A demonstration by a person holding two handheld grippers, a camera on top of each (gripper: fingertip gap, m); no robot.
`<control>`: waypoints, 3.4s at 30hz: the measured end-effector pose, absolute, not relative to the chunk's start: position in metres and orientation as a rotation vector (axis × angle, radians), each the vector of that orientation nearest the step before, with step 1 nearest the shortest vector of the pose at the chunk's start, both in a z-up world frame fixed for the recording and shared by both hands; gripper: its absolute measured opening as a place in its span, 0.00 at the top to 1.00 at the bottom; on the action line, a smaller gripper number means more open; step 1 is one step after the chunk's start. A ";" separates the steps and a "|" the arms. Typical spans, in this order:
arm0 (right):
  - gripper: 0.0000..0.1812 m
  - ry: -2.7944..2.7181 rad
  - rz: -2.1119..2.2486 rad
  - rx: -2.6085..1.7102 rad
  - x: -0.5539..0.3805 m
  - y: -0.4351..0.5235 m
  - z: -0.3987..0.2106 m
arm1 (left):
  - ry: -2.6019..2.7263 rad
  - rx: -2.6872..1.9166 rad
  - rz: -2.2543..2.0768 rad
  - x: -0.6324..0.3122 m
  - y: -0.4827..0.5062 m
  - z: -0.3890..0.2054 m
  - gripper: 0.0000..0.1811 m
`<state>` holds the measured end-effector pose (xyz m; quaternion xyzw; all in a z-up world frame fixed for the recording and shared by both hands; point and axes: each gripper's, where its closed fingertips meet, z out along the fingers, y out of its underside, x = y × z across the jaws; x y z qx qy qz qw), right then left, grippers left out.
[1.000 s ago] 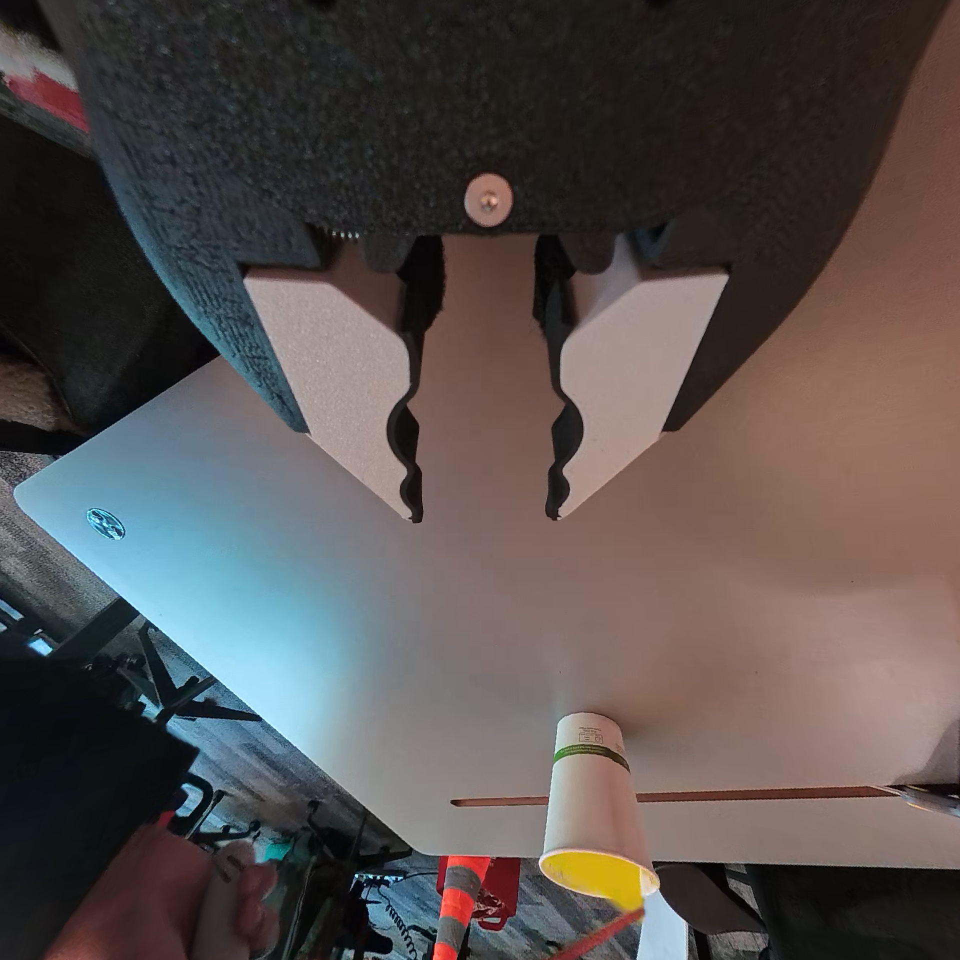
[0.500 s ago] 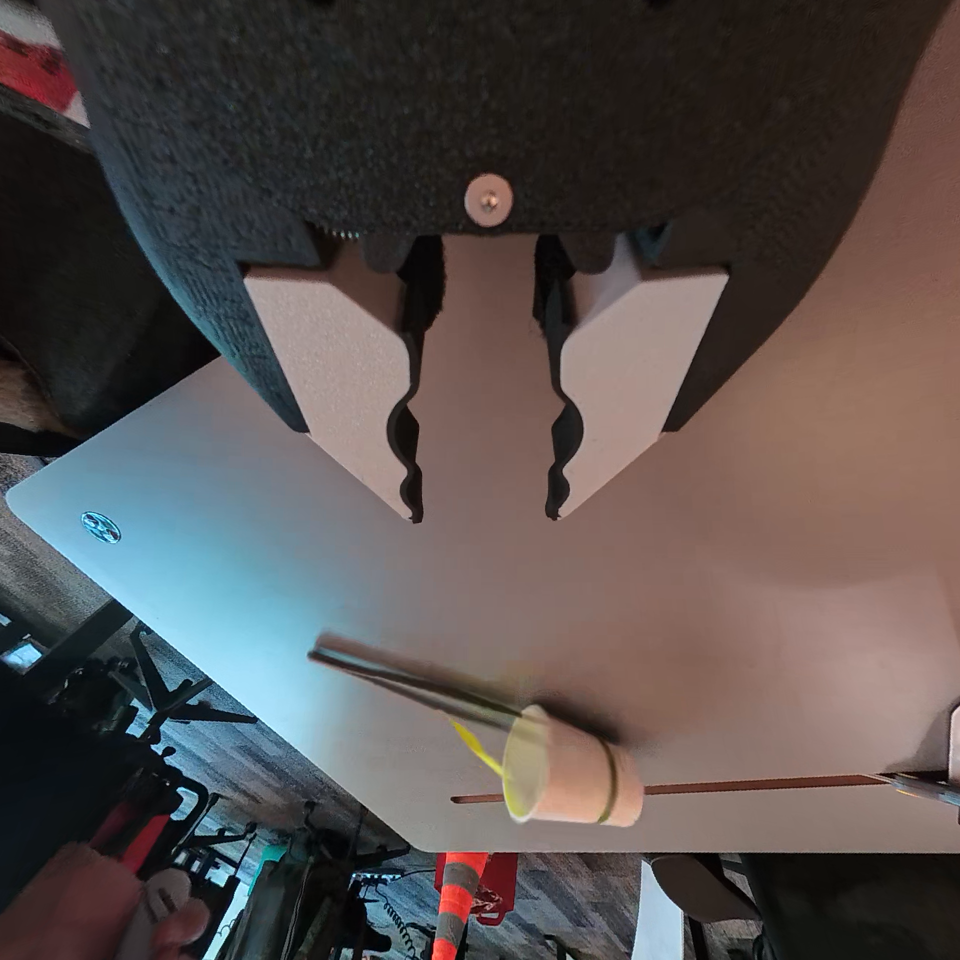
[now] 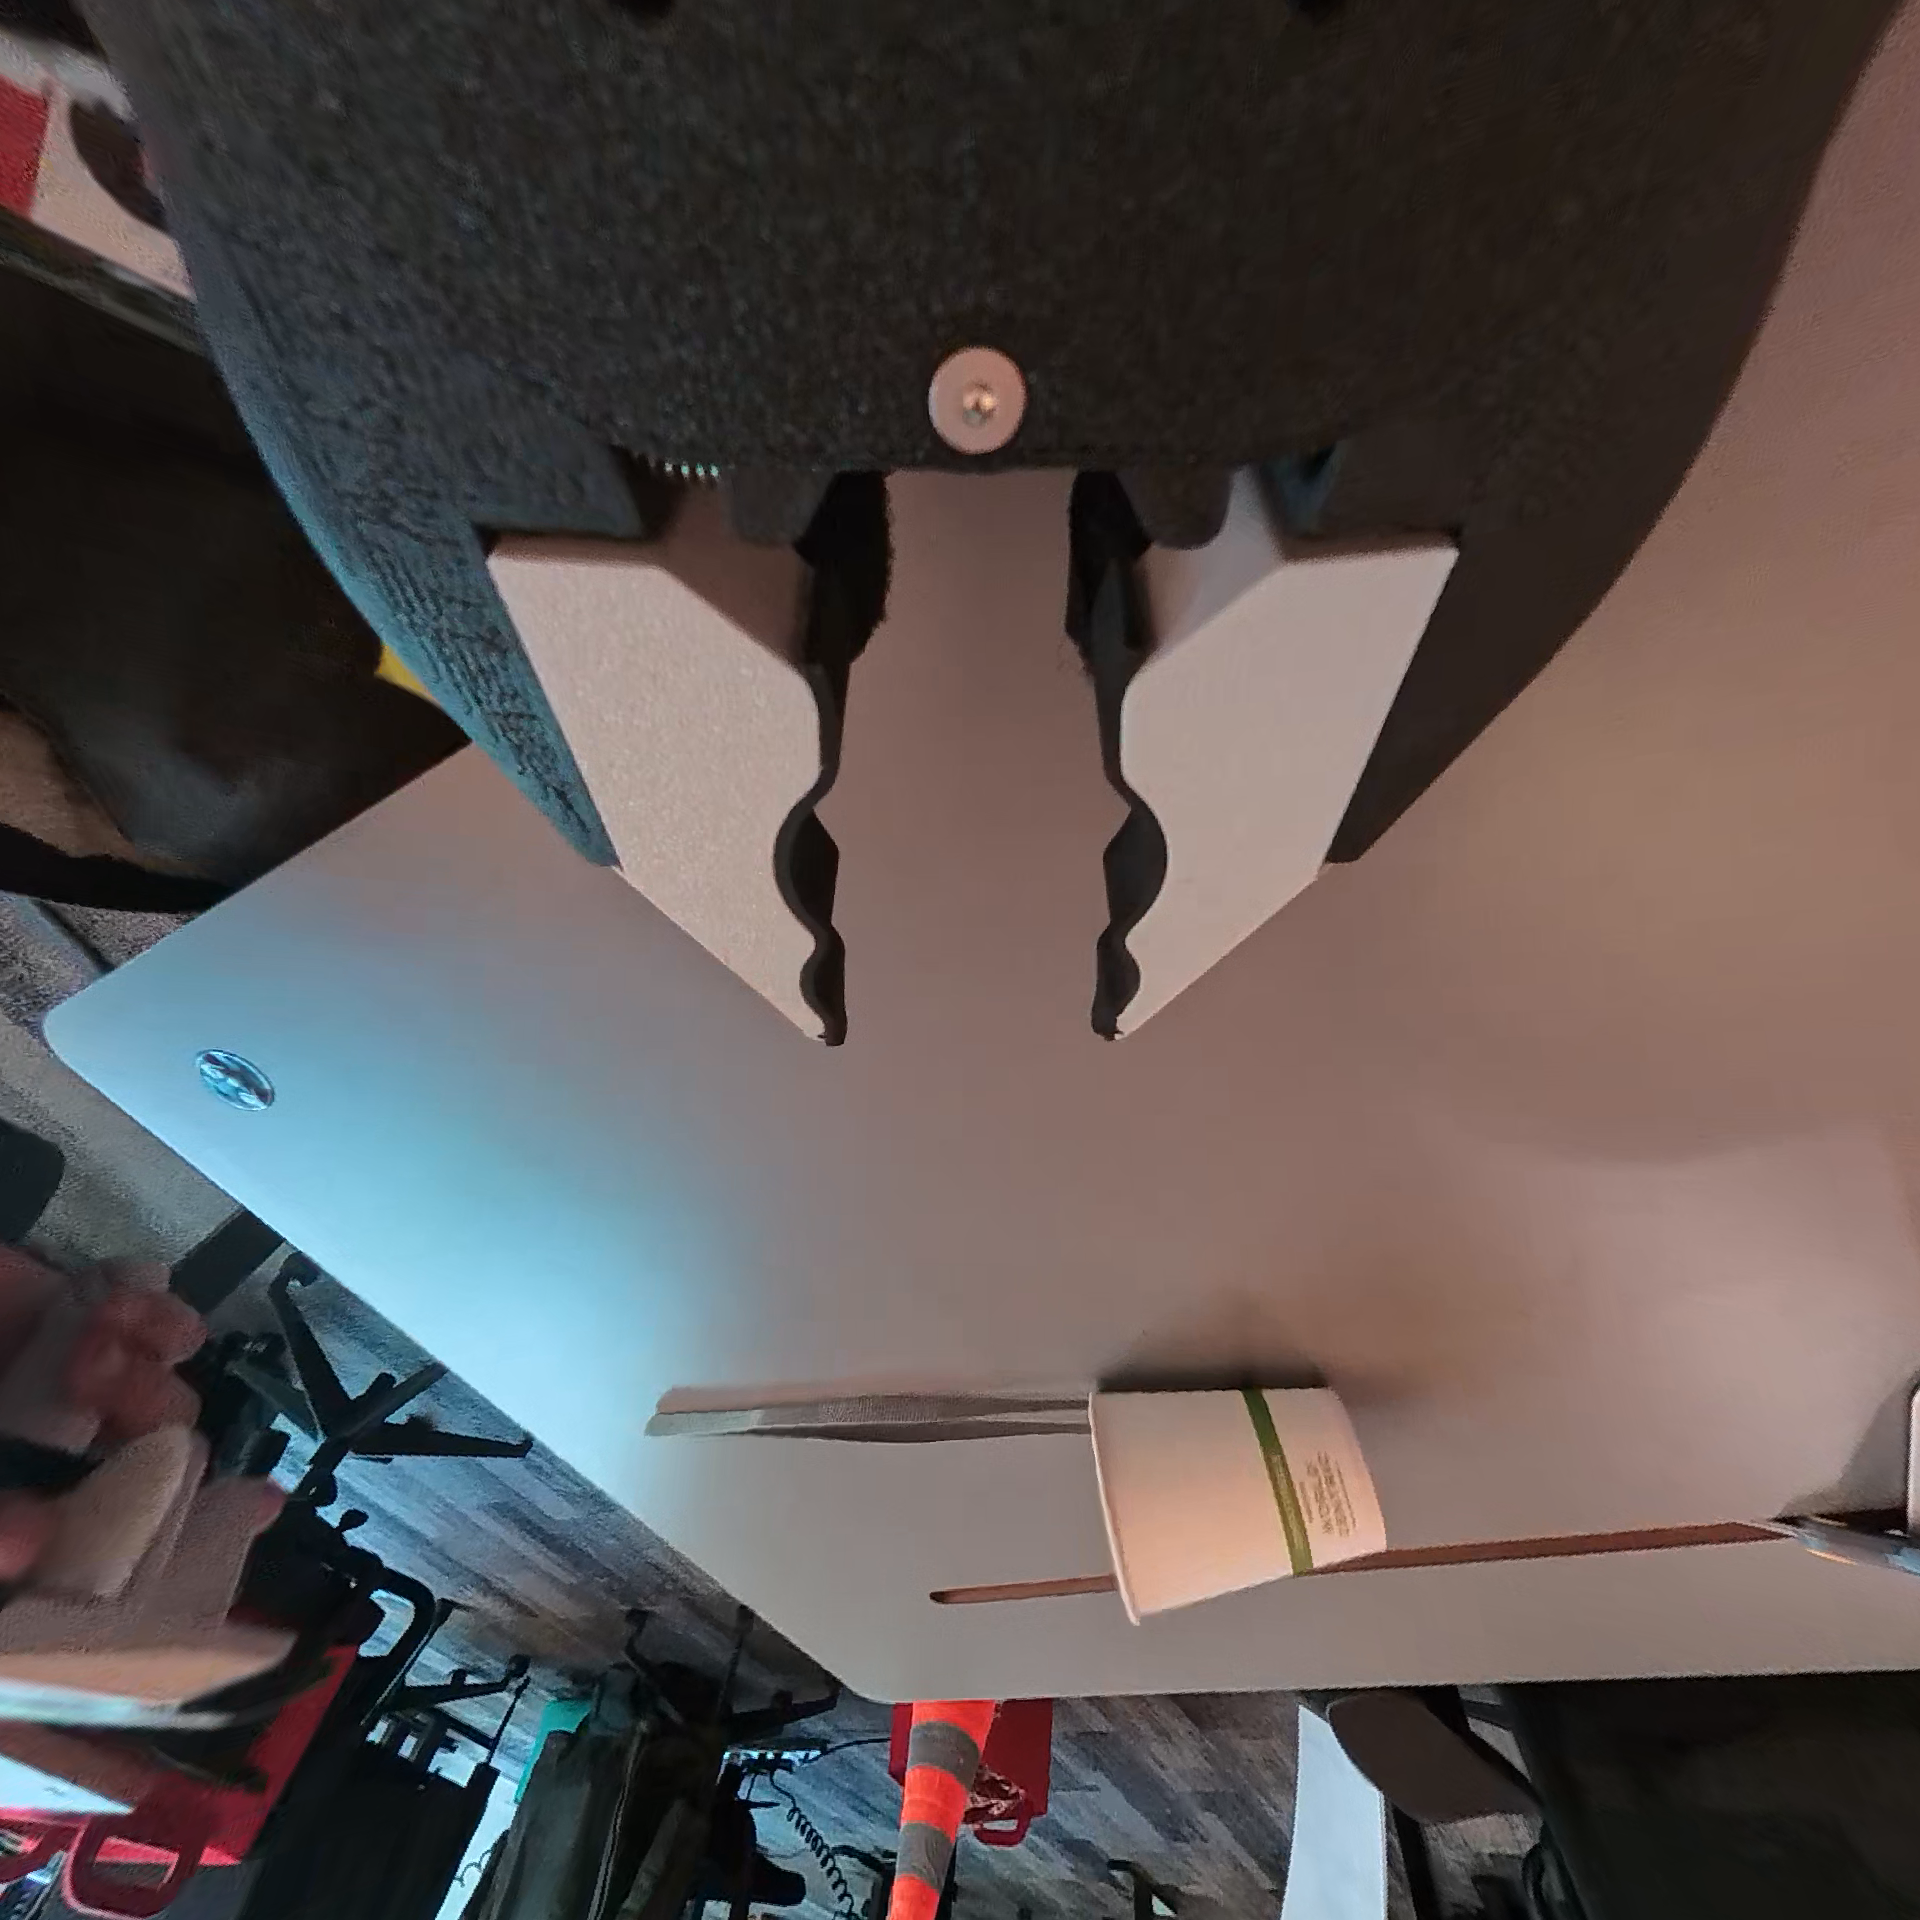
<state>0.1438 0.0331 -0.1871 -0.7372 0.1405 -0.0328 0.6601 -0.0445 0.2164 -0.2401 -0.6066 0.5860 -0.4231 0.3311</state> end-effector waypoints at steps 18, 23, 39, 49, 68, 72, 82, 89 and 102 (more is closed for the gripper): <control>0.80 0.316 0.007 -1.708 0.130 0.048 -0.201 | 1.619 -1.501 -1.080 -0.044 0.193 -0.240 0.73; 0.80 0.327 0.007 -1.722 0.131 0.048 -0.204 | 1.630 -1.500 -1.078 -0.044 0.191 -0.240 0.73; 0.80 0.310 0.029 -1.763 0.127 0.049 -0.212 | 2.713 -1.812 -0.996 -0.136 0.065 -0.363 0.78; 0.81 0.318 0.033 -1.772 0.129 0.047 -0.214 | 2.583 -1.775 -1.332 -0.109 0.055 -0.324 1.00; 0.81 0.340 0.026 -1.804 0.141 0.044 -0.226 | 1.658 -1.765 -0.915 0.128 0.296 -0.280 0.50; 0.76 0.323 -0.043 -1.769 0.163 0.084 -0.223 | 1.474 -1.888 -1.236 0.189 0.313 -0.268 0.50; 0.81 0.293 -0.083 -2.122 0.232 0.235 -0.307 | 1.323 -2.113 -1.603 0.234 0.343 -0.302 0.57; 0.69 0.053 -0.166 -2.262 0.294 0.153 -0.325 | 1.450 -2.062 -1.682 0.239 0.338 -0.311 0.68; 0.94 -0.002 -0.073 -2.422 0.280 0.121 -0.322 | 1.477 -2.004 -1.751 0.243 0.341 -0.312 0.78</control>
